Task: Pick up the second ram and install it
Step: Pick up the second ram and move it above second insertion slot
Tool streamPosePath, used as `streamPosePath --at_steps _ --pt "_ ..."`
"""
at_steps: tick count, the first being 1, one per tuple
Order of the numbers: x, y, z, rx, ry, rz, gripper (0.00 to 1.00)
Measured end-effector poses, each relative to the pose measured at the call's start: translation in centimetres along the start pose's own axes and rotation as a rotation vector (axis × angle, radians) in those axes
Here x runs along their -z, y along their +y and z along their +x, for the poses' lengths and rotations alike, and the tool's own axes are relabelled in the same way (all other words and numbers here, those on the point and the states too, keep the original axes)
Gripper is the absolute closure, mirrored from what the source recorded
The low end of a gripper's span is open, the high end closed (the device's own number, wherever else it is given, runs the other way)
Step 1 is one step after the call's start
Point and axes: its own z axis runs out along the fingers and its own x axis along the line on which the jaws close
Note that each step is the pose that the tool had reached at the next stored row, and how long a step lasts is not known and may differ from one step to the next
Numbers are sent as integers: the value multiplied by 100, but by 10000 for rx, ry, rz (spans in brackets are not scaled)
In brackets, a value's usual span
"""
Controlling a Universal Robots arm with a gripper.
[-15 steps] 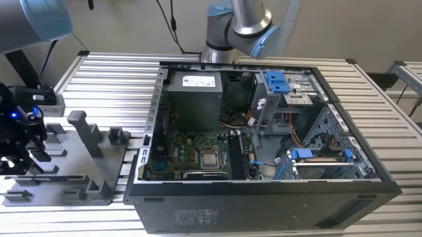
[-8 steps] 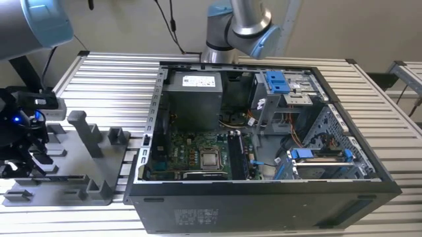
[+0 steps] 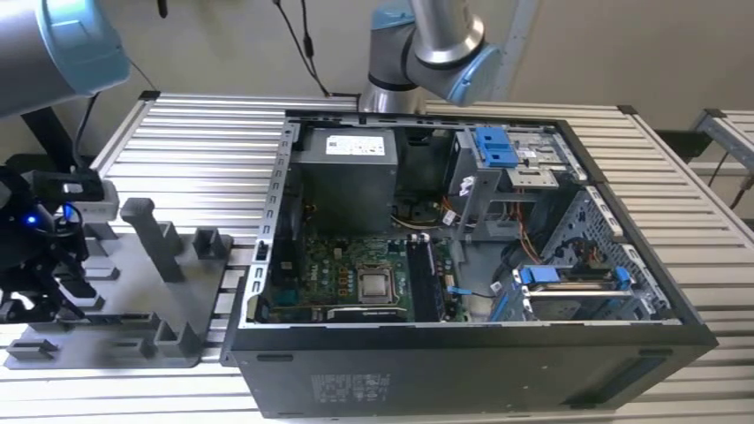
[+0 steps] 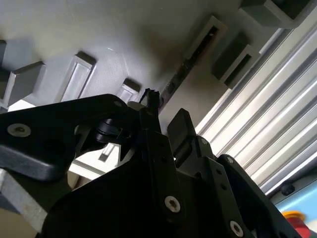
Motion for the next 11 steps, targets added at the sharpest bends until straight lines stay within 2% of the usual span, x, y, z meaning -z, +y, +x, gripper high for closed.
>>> streamPosePath --at_steps 11 --pt "-134 9 5 315 28 -7 64"
